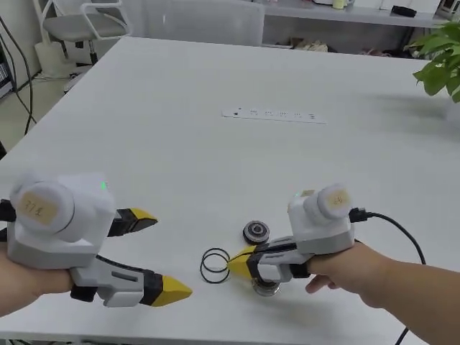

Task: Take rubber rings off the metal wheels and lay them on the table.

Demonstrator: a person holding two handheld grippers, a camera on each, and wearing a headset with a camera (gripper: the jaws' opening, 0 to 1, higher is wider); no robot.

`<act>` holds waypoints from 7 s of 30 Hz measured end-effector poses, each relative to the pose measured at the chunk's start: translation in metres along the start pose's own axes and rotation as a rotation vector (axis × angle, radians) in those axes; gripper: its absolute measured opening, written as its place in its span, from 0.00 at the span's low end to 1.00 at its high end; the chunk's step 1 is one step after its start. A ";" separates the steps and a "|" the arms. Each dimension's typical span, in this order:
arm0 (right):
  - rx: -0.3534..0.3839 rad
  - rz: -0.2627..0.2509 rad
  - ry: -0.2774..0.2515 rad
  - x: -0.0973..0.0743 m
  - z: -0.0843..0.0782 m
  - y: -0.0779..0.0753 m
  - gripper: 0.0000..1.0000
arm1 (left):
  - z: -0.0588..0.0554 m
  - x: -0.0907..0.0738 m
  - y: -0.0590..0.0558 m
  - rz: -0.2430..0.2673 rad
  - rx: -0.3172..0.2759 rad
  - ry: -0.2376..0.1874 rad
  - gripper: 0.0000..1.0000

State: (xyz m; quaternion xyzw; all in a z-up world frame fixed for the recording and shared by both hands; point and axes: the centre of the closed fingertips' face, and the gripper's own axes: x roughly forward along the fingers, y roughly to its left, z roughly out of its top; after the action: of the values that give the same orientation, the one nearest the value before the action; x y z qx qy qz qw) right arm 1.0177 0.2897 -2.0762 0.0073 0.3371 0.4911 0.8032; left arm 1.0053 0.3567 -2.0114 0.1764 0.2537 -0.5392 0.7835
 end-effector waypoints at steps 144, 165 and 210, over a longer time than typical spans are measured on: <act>-0.118 -0.190 -0.059 -0.067 -0.005 -0.072 0.35 | 0.043 0.146 0.016 -0.185 0.089 0.085 0.22; -0.117 -0.186 -0.056 -0.064 -0.007 -0.072 0.35 | 0.045 0.156 0.014 -0.147 0.121 0.104 0.10; -0.173 -0.220 -0.036 -0.024 0.007 -0.074 0.30 | 0.045 0.157 0.018 -0.101 0.112 0.089 0.08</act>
State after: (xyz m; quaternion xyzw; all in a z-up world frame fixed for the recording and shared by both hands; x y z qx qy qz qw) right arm 1.0729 0.2344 -2.0831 -0.0903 0.2780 0.4270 0.8557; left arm 1.0766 0.2198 -2.0676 0.2310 0.2663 -0.5830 0.7320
